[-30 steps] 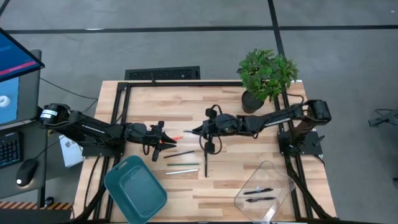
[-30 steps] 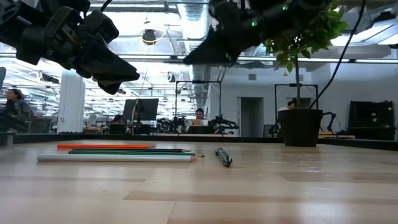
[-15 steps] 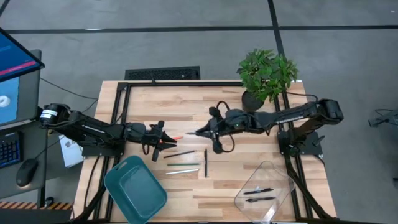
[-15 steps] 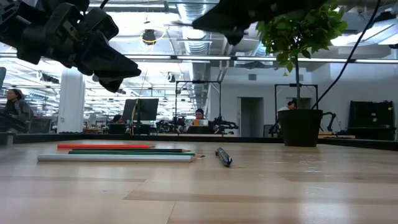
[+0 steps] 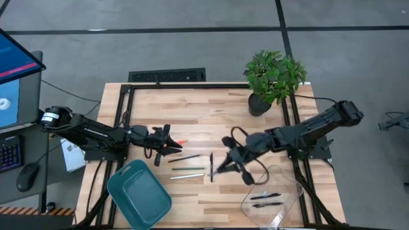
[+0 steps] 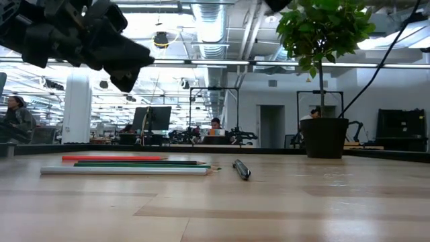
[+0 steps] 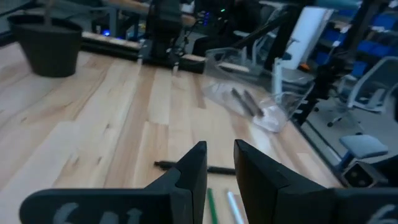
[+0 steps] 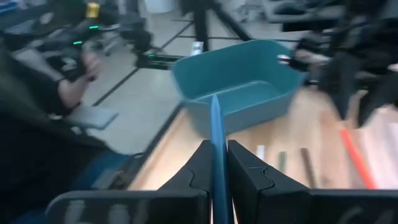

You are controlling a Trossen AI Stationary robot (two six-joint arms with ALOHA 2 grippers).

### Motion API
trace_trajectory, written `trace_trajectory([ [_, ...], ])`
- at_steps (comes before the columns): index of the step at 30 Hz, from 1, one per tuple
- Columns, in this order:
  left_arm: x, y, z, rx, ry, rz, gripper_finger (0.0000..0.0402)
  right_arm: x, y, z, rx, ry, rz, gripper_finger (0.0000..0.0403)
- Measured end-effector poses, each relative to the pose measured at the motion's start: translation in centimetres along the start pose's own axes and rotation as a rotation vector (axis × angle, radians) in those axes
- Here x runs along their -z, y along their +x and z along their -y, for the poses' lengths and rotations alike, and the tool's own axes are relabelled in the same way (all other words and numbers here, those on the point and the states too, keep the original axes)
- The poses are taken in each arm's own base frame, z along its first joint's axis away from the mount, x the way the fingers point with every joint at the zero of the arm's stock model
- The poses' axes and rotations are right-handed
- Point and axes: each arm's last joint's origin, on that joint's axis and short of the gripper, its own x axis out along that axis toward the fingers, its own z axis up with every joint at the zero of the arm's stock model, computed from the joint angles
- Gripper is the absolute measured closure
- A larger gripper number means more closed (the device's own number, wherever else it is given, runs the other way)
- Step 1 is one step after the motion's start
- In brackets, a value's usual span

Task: Sort pens & pencils
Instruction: Put the blue pen in the transparent bin

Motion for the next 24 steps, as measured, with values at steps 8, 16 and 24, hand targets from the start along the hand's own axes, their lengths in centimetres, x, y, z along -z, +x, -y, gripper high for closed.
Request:
trace_trajectory([
  [8,-0.5,0.0,0.1,0.019,0.003,0.047,0.0330,-0.1,-1.8,-5.0,-0.145,-0.035,-0.044,0.0349],
  [16,-0.5,0.0,0.2,0.036,-0.042,0.048,0.0330,0.7,-4.8,-9.5,-0.295,-0.065,-0.154,0.0349],
  [24,-1.4,-0.1,0.4,0.063,-0.052,0.138,0.0330,1.6,-7.2,-13.6,-0.320,-0.079,-0.206,0.0349],
])
